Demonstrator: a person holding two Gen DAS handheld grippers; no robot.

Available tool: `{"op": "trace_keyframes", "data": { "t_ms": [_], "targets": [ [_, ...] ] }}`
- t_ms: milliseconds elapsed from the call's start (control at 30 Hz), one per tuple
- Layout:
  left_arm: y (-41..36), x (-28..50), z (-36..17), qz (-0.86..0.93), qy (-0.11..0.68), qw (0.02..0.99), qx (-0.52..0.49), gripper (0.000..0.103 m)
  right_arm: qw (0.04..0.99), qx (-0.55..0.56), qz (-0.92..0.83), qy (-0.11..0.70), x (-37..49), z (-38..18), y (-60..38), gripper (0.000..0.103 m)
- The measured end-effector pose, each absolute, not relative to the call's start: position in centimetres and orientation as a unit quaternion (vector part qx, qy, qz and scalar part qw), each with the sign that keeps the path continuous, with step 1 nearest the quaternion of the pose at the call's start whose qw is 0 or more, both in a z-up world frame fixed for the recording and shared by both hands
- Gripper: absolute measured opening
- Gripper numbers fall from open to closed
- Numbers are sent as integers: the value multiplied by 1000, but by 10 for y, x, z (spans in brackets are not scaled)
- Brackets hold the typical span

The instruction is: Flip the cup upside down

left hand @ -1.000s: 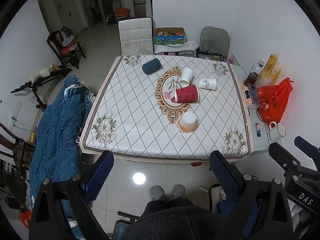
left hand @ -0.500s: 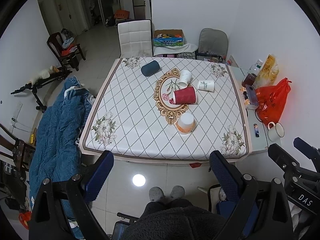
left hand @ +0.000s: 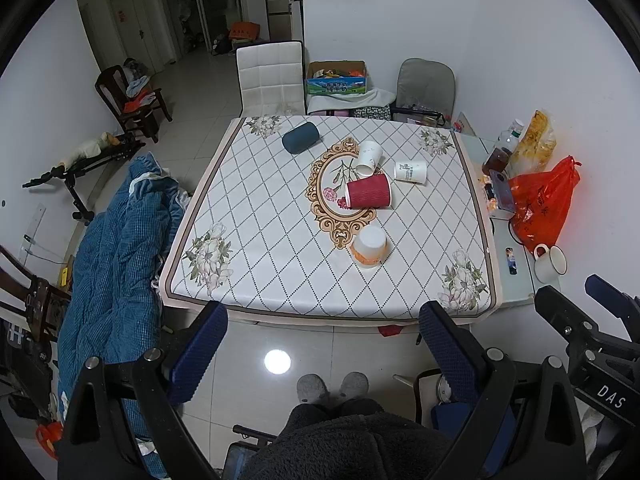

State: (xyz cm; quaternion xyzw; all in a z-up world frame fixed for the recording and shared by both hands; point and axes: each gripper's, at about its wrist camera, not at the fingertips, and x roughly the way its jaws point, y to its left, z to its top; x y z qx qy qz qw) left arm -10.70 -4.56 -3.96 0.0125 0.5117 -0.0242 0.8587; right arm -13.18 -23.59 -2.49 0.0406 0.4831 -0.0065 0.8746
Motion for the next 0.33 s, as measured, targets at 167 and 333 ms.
{"op": "trace_keyframes", "data": {
  "t_ms": [167,333],
  "targets": [
    [-47,-108,-37,-23,510,860,13,98,874,42,-6,483,-133,-24,-236,96],
    [-47,-111,-33,-20,505,863,13,98,875,41,-6,483,-133,-24,-236,96]
  ]
}}
